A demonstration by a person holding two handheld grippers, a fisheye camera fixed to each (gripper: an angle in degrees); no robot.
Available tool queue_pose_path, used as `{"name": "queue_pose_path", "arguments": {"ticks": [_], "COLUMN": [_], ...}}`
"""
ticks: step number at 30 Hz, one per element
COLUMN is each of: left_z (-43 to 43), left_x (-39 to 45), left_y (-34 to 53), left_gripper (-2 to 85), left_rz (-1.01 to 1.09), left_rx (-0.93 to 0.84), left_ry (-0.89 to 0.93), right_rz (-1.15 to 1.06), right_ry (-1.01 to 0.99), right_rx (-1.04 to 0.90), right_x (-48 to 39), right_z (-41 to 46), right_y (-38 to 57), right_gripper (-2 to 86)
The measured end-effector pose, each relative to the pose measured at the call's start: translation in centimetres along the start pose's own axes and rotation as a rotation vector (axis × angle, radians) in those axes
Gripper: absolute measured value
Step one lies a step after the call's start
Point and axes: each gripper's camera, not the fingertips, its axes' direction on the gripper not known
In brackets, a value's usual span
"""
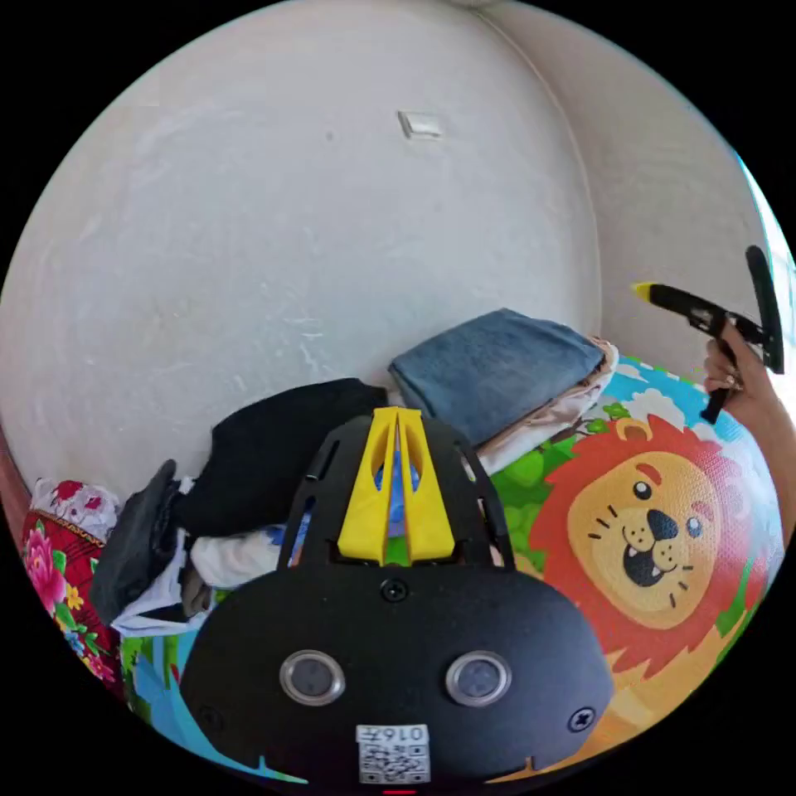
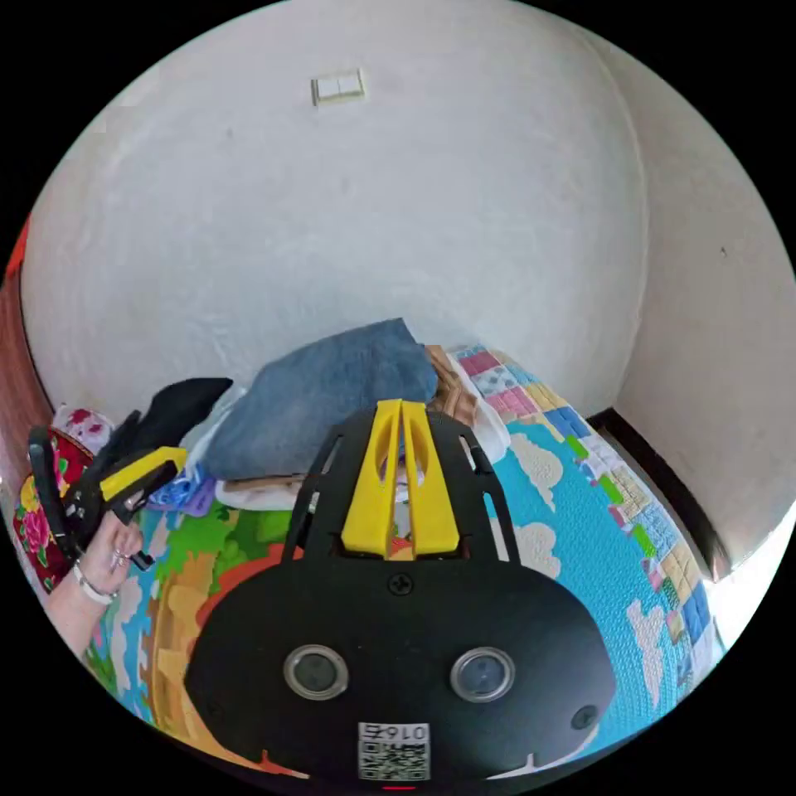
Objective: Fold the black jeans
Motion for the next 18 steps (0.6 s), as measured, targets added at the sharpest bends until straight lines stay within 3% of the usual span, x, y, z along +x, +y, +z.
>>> {"name": "queue_pose_path", "arguments": {"ticks": [3, 9, 12, 15, 18], "left_z": [-5.7, -12.4, -16.0, -17.5, -18.6], "left_x": [-8.5, -24.7, -29.3, -33.0, -37.7], "left_y": [2.6, 7.4, 9.9, 11.6, 14.0], "left_gripper": [-1.0, -0.9, -0.8, 0.0, 6.2], "left_rz": [-0.054, -0.187, -0.239, -0.232, -0.351], "left_rx": [0.060, -0.047, 0.000, -0.076, -0.128], "left_ry": [-0.126, -0.093, -0.214, -0.246, -0.383], "right_rz": [-0.128, -0.310, -0.361, -0.454, -0.347], "right_ry": [-0.156, -0.318, -0.240, -0.148, -0.197], "right_rx": [0.200, 0.172, 0.193, 0.155, 0.172], "right_x": [-1.4, -6.3, -8.6, -10.7, -10.5], "right_z": [-11.0, -26.9, -30.6, -30.9, -29.7], "right_y": [1.2, 5.1, 8.5, 10.7, 12.9], "right_gripper": [-0.4, -0.4, -0.4, -0.2, 0.2]}}
